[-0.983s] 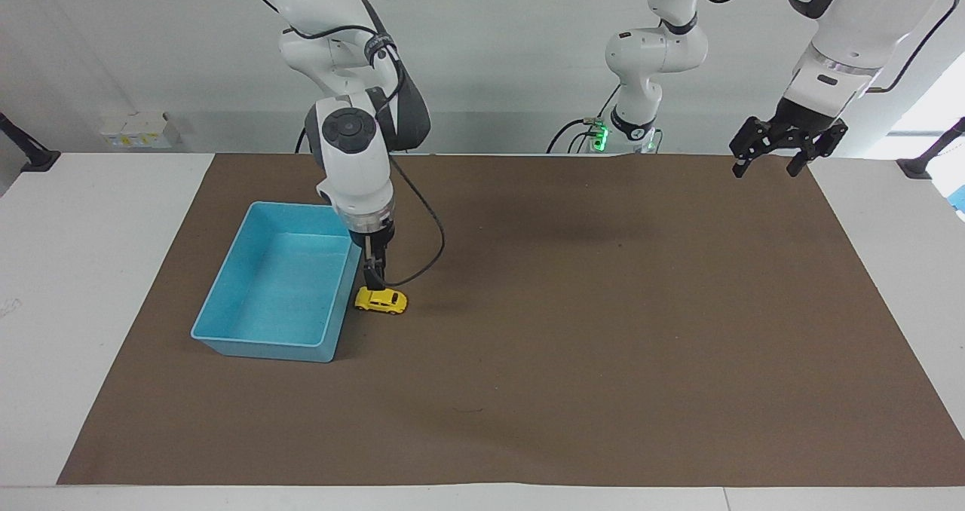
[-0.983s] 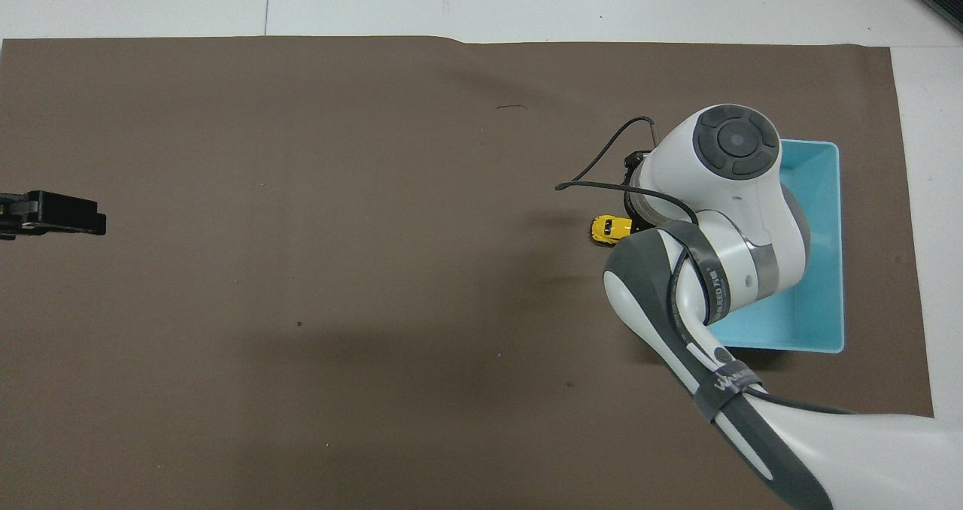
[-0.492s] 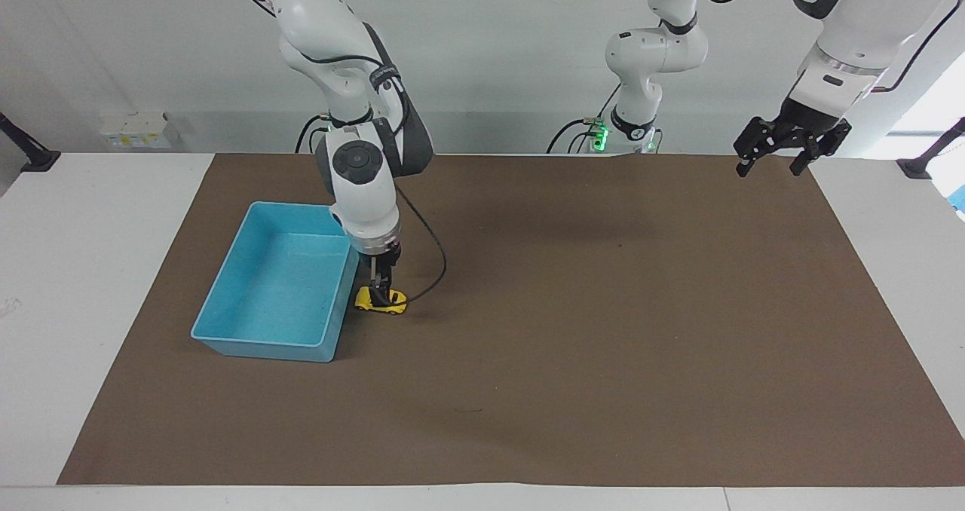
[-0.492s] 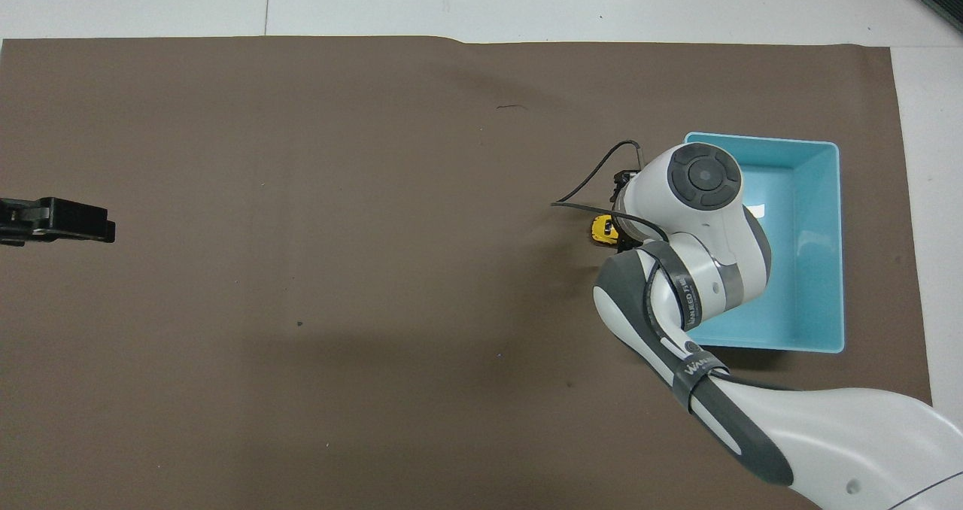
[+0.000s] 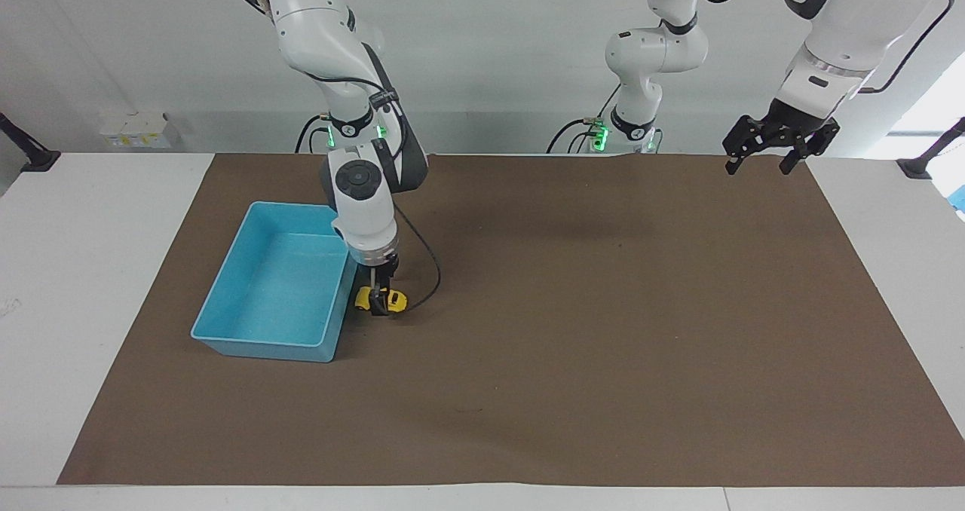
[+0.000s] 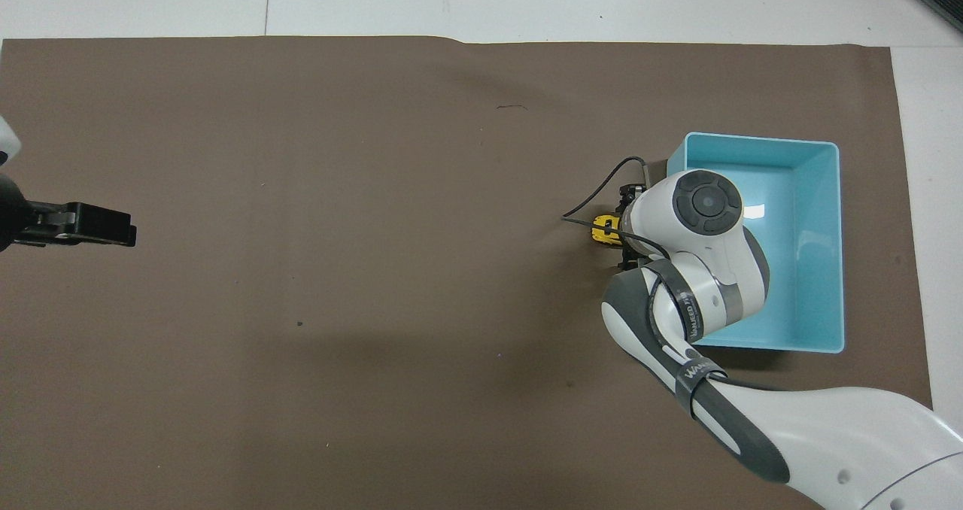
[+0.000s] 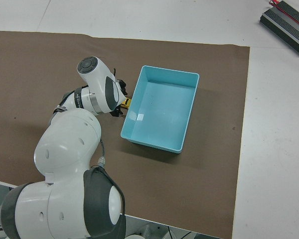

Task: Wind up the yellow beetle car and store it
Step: 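Close the right gripper on the yellow car beside the bin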

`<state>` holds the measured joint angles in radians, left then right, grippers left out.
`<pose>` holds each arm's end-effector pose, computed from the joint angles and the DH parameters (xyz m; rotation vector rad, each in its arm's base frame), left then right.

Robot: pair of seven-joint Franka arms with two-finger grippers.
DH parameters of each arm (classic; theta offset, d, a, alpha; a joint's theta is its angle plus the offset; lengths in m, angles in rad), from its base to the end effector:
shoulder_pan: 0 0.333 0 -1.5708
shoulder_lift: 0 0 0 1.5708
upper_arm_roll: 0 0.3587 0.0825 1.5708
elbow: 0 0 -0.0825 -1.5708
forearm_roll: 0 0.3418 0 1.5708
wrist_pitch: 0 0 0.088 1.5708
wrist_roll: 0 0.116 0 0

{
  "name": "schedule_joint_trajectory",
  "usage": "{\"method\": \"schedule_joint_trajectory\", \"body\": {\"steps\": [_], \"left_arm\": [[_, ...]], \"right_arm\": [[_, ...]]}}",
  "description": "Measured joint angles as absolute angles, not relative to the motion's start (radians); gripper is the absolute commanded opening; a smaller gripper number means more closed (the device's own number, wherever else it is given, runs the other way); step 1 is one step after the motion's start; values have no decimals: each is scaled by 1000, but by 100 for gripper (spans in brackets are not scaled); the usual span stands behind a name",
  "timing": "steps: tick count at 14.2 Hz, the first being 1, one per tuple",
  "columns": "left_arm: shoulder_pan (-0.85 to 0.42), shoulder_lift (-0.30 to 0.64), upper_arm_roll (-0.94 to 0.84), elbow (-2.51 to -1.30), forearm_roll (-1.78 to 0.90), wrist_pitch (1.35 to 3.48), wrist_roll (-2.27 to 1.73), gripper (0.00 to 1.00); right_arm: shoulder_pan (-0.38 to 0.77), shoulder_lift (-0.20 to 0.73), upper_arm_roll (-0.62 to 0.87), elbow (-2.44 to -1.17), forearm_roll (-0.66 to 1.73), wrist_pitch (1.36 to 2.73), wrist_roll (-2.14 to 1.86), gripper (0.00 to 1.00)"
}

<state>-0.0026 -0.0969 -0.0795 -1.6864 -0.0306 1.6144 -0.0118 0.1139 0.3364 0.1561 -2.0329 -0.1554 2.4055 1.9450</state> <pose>0.4796 -0.0452 0.6602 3.1155 -0.1076 0.0366 0.5669 0.1489 0.3466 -2.2099 2.2117 -0.1074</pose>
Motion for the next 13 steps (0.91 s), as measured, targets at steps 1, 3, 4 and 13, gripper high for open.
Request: {"method": "schedule_joint_trajectory", "body": {"steps": [1, 3, 4, 13], "left_arm": [[-4, -97, -79, -1686, -31, 1614, -12, 100], [-4, -97, -76, -1686, -31, 1614, -12, 100], [-4, -97, -75, -1686, -31, 1614, -12, 100], [-4, -97, -75, -1684, -31, 1615, -13, 100]], "right_arm": [[114, 336, 156, -2038, -158, 2410, 1945, 1], [117, 334, 158, -2038, -165, 2414, 1945, 0], [121, 332, 158, -2037, -168, 2414, 1945, 0], [147, 320, 162, -1960, -178, 2304, 1945, 0]]}}
